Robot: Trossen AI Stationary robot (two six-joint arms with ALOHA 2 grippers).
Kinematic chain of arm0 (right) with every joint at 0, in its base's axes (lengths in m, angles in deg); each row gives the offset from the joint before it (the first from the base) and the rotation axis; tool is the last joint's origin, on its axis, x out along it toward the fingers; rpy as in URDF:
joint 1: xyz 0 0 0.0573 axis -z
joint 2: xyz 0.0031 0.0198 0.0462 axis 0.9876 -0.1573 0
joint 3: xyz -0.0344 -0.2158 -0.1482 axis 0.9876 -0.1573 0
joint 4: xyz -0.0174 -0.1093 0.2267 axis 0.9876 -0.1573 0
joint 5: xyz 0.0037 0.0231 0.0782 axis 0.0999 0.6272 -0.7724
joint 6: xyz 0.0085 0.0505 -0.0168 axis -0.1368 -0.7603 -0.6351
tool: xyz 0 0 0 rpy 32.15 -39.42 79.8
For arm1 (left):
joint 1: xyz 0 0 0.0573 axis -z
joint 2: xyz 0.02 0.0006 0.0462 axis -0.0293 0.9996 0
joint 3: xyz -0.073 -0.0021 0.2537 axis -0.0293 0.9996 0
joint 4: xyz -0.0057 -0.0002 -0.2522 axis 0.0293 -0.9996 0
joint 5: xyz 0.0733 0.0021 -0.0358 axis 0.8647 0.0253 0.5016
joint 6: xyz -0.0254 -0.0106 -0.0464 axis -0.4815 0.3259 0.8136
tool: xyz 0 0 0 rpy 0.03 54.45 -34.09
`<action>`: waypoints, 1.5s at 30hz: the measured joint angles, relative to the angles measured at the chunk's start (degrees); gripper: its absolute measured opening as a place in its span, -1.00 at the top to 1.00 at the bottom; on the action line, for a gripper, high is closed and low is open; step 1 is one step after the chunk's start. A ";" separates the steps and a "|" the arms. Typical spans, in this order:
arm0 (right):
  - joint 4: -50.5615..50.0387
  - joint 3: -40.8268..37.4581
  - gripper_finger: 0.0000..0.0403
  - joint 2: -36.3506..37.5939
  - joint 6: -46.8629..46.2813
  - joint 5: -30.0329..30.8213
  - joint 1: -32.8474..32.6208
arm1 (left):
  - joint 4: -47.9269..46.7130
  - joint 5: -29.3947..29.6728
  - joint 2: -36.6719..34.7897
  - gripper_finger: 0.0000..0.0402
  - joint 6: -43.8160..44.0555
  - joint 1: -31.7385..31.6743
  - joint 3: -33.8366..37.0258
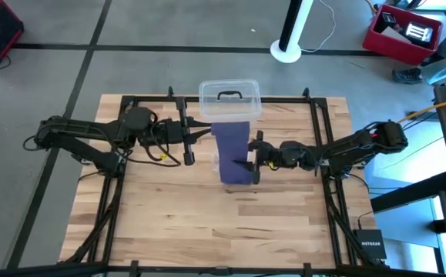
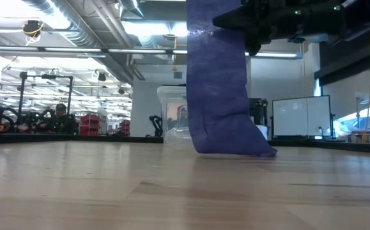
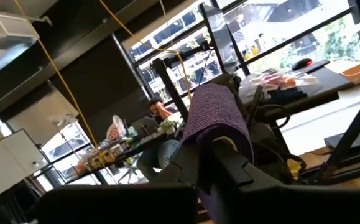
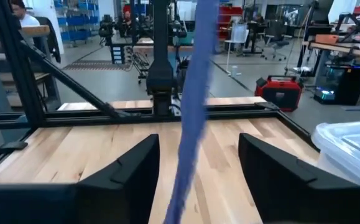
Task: Roll bandage
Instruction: Roll the violet bandage
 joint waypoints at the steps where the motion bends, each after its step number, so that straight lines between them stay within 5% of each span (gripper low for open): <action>1: -0.65 0.67 -0.07 -0.43 0.02 -0.31 0.00 | 0.05 0.00 0.02 0.98 -0.05 -0.11 0.00; 4: -1.72 2.53 0.08 -1.75 0.15 0.47 0.00 | 0.59 0.02 0.02 0.98 -0.18 -0.14 0.00; 10: -3.84 3.07 0.91 -1.87 1.64 -1.14 -0.18 | 0.54 0.15 -0.01 0.98 -2.48 -0.18 0.00; 27: -2.68 8.69 0.97 -1.20 6.17 0.27 -16.51 | 1.82 11.48 -0.36 0.99 -16.72 -7.48 2.95; 30: -9.49 13.52 0.98 -0.20 9.09 1.14 -19.01 | 2.27 12.04 -0.36 0.99 -17.76 -8.70 6.11; 38: -35.22 32.99 0.99 0.98 22.42 14.97 -25.40 | 8.87 11.04 -0.36 1.00 -15.95 -8.99 16.88; 45: -45.12 45.27 0.99 1.02 27.18 18.67 -23.49 | 14.37 7.88 0.33 1.00 -15.36 -6.00 22.59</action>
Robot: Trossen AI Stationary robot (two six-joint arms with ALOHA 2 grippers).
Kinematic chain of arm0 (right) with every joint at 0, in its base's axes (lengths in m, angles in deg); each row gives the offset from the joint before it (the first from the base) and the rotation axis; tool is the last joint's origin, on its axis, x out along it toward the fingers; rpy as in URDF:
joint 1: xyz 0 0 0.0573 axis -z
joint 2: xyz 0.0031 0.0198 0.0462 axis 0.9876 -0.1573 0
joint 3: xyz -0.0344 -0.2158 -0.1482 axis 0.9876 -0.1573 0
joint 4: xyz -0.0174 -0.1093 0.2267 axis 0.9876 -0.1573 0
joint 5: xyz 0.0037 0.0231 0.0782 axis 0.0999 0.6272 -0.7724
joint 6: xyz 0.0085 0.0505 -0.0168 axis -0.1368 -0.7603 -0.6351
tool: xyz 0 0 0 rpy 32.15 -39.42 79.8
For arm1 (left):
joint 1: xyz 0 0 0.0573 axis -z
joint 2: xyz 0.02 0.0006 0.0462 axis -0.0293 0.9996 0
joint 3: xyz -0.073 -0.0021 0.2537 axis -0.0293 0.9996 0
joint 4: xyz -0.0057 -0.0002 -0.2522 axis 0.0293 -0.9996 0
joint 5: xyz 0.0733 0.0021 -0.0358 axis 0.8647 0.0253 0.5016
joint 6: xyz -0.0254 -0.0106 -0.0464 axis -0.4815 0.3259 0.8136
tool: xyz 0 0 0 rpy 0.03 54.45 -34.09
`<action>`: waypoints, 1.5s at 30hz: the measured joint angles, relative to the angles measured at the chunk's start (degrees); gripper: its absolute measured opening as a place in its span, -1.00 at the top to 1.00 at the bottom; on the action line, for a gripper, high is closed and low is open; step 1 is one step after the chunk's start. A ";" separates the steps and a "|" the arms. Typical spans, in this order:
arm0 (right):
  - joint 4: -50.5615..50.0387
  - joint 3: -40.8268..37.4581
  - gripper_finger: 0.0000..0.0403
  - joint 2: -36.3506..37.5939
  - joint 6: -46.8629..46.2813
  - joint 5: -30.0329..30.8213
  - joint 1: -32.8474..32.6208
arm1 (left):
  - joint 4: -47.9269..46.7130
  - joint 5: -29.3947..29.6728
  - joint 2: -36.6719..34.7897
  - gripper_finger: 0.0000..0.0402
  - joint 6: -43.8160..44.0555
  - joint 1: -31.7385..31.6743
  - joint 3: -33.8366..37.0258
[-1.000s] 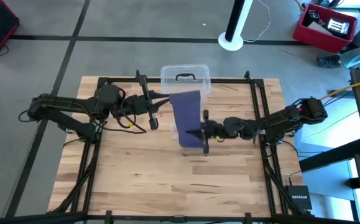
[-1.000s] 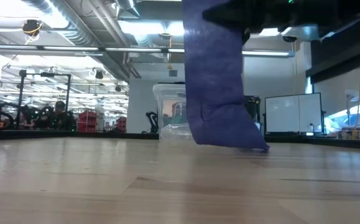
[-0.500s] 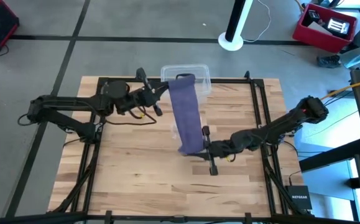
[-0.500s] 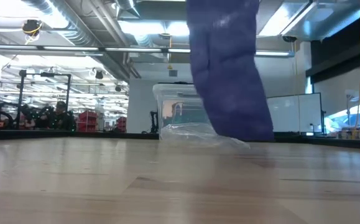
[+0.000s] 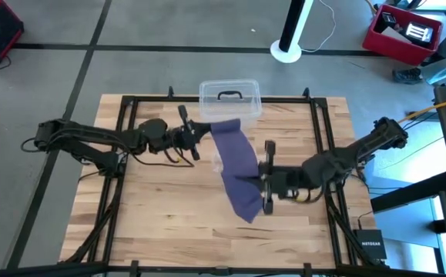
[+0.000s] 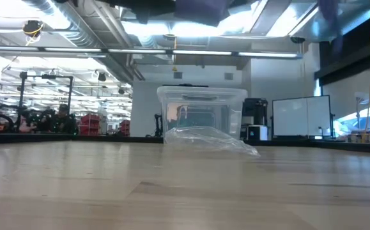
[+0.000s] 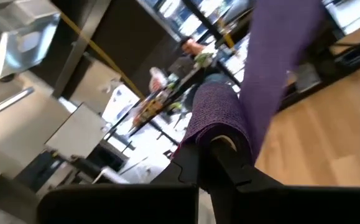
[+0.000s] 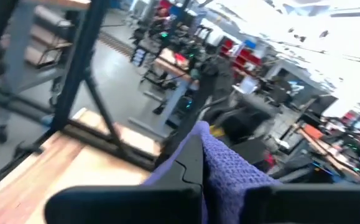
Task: Roll bandage
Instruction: Roll the violet bandage
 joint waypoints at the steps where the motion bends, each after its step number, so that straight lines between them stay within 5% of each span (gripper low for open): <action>1: -0.30 0.98 0.99 0.00 -0.01 0.00 0.88 | 0.03 -0.49 0.19 1.00 0.22 0.61 0.03; 23: 7.92 5.46 1.00 -0.01 -10.88 -1.41 22.58 | 3.81 0.11 9.20 1.00 -2.38 11.57 0.12; 30: 3.24 5.48 1.00 -0.12 -15.85 -2.70 27.74 | 5.28 0.00 9.24 1.00 -3.66 12.46 0.12; 45: -6.11 -1.40 0.83 -6.28 -40.83 -10.11 37.90 | 5.07 2.00 9.30 1.00 -1.20 15.74 0.23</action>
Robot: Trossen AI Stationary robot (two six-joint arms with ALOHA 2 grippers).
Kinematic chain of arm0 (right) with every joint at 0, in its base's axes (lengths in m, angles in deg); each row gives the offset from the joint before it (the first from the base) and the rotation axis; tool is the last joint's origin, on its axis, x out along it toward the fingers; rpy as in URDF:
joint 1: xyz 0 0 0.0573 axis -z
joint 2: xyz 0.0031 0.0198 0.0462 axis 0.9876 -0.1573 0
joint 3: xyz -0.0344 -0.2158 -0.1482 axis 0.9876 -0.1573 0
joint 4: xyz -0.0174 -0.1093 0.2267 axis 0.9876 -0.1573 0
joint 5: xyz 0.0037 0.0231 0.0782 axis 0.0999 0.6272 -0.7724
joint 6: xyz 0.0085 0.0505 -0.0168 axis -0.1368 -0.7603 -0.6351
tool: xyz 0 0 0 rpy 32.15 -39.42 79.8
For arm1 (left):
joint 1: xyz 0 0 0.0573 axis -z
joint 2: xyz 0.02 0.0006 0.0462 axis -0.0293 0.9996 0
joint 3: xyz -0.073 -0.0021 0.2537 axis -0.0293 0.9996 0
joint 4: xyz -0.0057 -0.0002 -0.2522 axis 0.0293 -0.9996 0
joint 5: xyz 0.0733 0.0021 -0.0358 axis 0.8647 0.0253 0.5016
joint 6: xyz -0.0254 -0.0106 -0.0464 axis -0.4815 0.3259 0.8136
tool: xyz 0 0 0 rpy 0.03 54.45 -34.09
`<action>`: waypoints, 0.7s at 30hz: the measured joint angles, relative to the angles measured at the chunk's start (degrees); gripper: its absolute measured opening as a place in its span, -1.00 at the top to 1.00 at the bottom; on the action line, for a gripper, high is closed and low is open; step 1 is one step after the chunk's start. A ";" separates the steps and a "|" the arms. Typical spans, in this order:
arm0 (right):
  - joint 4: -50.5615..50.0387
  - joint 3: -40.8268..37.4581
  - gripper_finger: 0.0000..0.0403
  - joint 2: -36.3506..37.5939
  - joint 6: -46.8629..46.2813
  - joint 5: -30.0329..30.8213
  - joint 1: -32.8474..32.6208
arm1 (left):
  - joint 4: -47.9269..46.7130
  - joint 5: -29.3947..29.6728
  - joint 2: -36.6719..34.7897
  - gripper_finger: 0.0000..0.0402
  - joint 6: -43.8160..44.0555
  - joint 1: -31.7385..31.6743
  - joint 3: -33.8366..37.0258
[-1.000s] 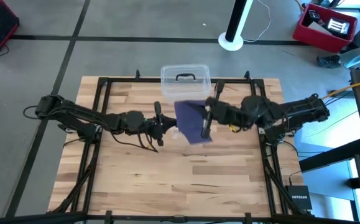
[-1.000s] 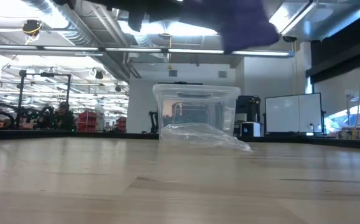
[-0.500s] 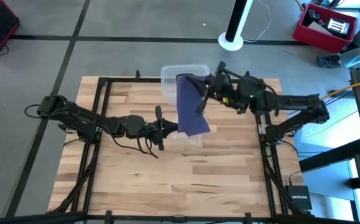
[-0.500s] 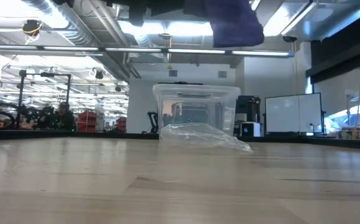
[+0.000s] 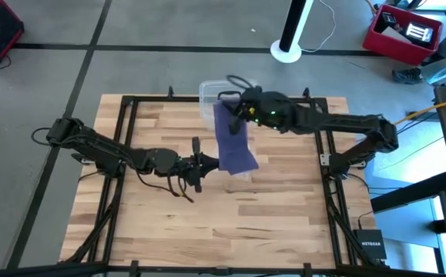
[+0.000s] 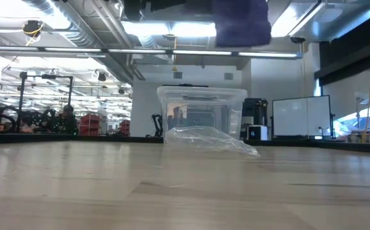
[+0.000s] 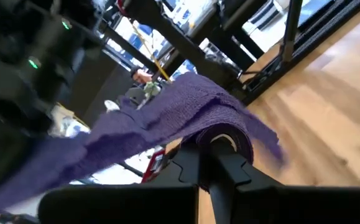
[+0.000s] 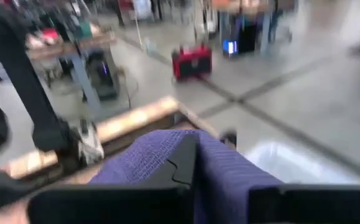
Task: Roll bandage
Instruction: Roll the violet bandage
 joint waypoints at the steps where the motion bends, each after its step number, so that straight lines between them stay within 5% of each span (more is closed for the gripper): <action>1: -0.57 -0.34 0.79 -0.81 -1.32 -0.47 0.28 | -0.23 -0.05 0.00 1.00 1.47 0.02 0.00; 14: -14.41 -1.62 -0.21 -10.25 -2.76 -6.05 0.27 | -2.05 -2.67 8.24 1.00 25.62 -1.90 2.05; 21: -20.45 -1.65 -0.47 -12.35 0.20 -15.46 0.24 | 7.28 0.81 19.70 0.98 37.96 -1.47 3.42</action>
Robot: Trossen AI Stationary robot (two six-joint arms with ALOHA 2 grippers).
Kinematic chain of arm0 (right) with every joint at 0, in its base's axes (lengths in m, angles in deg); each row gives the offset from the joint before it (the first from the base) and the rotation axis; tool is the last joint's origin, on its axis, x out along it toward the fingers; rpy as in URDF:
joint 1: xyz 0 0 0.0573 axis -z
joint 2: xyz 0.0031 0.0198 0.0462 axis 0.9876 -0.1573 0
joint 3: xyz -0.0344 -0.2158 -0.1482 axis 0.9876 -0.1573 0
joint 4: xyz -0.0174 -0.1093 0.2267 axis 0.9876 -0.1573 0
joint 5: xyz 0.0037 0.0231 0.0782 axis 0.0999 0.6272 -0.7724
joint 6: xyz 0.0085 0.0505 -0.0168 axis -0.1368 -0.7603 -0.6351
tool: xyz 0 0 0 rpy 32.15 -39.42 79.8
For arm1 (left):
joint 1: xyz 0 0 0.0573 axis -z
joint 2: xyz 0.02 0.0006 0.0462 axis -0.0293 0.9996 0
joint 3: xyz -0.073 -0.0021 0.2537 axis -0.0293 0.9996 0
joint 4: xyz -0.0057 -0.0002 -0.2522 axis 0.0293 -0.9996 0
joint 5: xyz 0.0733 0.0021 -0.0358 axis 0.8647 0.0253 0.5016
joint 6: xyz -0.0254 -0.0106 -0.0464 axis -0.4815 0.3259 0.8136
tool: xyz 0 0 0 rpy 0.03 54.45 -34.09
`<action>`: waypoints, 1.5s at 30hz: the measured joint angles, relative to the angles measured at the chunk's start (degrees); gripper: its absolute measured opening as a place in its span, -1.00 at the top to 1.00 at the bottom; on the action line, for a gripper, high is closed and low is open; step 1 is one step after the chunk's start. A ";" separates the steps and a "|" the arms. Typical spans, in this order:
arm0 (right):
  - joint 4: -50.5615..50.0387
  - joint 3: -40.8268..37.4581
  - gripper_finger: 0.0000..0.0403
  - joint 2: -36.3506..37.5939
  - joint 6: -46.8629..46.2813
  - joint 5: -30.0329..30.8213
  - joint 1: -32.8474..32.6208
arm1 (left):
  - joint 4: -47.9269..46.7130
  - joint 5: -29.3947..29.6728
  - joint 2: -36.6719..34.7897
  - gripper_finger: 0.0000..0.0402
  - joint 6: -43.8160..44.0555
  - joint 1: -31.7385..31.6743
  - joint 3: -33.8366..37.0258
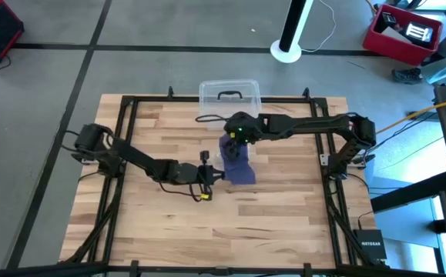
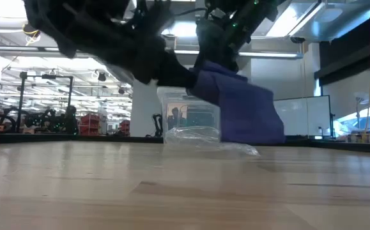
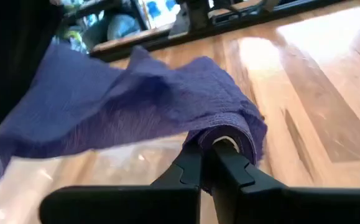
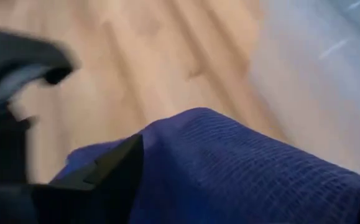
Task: Roll bandage
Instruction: Roll the violet bandage
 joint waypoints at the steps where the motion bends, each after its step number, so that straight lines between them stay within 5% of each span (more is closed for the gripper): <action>1: 0.07 0.00 -0.48 -0.04 0.10 -0.68 0.00 | 1.37 0.04 1.08 0.97 0.93 -0.02 -0.11; 6: -2.52 0.01 -0.49 -0.07 0.09 -2.32 0.04 | 3.96 0.24 3.16 0.98 2.34 0.36 -0.16; 12: -8.51 0.02 -0.49 0.17 -0.36 -11.12 0.03 | 3.53 0.18 3.12 0.96 2.47 0.35 -0.19; 20: -9.80 0.29 -0.49 2.99 0.01 -11.02 0.42 | 3.57 0.22 3.12 0.98 1.94 0.35 -0.19; 27: -25.21 1.05 -0.49 8.78 3.15 -14.09 -3.48 | 3.66 0.26 3.12 0.95 1.35 0.18 -0.19; 30: -30.83 -0.45 -0.49 11.10 3.80 -10.61 -6.92 | 3.74 0.26 3.12 0.97 1.44 -0.13 -0.19; 37: -19.17 -14.64 -0.43 13.65 4.15 -4.81 -15.46 | 4.16 0.26 3.10 0.95 3.07 0.02 -0.19; 45: -3.67 -22.75 0.04 13.67 4.61 -1.88 -18.17 | 4.14 0.29 3.10 0.96 2.94 -0.02 -0.19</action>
